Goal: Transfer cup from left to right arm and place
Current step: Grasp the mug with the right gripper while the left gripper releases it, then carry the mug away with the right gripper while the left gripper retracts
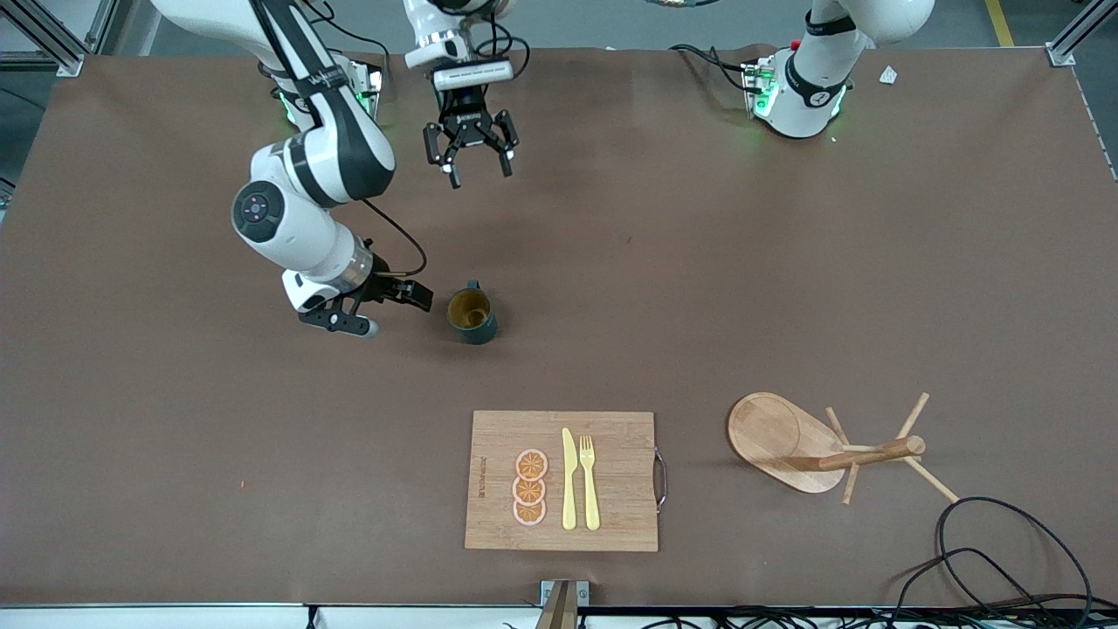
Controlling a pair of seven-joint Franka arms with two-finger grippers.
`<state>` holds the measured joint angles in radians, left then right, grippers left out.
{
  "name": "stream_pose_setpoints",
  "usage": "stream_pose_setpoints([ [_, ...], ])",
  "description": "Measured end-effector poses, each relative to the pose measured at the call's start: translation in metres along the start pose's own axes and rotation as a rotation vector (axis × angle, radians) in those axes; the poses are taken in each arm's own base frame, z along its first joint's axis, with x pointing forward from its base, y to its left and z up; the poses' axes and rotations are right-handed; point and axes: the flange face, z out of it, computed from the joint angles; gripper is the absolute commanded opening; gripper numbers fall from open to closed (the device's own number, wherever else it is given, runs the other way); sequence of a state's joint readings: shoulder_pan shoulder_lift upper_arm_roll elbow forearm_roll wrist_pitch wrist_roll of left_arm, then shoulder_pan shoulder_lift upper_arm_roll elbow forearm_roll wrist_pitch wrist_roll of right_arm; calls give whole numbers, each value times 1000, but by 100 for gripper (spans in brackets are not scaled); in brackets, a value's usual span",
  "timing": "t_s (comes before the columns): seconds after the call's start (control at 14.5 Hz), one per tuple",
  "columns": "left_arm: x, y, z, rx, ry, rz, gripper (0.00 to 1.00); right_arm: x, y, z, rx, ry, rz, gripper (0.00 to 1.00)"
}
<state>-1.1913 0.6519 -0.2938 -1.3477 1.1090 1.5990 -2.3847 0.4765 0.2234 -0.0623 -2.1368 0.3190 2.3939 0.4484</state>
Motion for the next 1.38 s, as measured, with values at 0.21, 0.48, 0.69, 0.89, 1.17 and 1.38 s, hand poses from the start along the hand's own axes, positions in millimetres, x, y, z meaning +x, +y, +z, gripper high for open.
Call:
stream_pose_setpoints([
  [0.21,79,4,15,117,-62,27,100,-8,-16,28,-2,28,10,100],
  [0.48,180,-1,64,268,-178,74,100,-16,-25,57,-14,39,17,85],
  [0.69,256,-8,97,336,-282,92,100,-20,-28,69,-21,39,13,40],
  [0.89,318,-21,128,372,-368,136,100,-22,-30,70,-23,37,8,8],
  [1.17,394,-44,177,388,-483,173,100,-35,-44,73,-24,33,-31,1],
  [1.38,442,-64,212,385,-571,180,100,-41,-52,71,-47,49,-178,1],
])
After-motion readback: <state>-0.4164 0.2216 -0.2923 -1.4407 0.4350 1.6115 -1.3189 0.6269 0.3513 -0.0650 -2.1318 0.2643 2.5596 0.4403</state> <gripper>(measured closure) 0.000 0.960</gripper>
